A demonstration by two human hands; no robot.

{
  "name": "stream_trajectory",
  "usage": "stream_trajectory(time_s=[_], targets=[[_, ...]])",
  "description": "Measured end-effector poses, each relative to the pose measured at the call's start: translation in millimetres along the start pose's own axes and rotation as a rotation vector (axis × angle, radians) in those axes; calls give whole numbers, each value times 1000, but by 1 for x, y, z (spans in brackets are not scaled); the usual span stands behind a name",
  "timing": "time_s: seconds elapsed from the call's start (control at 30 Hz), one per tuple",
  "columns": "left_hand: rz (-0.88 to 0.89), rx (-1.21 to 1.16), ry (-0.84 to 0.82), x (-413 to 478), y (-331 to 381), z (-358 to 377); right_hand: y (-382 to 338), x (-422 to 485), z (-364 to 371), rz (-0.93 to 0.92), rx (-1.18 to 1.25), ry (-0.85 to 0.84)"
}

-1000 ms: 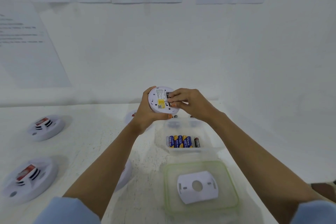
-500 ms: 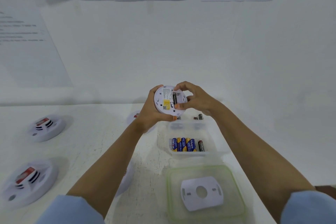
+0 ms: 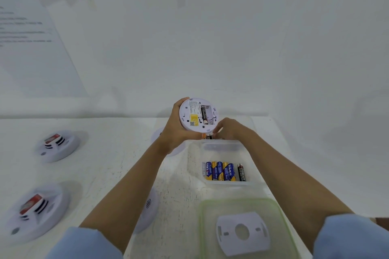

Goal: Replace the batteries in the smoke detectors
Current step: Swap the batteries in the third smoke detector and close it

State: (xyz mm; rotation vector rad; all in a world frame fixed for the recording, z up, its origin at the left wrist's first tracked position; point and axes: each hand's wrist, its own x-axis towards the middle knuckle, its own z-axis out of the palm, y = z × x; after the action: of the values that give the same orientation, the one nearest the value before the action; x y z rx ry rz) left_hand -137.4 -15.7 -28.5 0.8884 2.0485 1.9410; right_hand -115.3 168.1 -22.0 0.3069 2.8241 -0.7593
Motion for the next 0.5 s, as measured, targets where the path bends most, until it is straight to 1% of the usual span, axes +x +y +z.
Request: stream_trajectory(time_s=[0.1,0.2,0.3,0.4,0.5], targets=[[0,15,-3,1,-3,-1,0,6,2,-13,-8,-22],[6,29,5,0,-4,-1,0,7,4,-43,6,6],[9,38,7,0,-3,0,0,6,4,-84,89,29],[10,30,3,-1,-1,1,-2,0,-3,-93,277,92],[15,11,8,-3,3,0,-6,-12,-19,-48,637,204]])
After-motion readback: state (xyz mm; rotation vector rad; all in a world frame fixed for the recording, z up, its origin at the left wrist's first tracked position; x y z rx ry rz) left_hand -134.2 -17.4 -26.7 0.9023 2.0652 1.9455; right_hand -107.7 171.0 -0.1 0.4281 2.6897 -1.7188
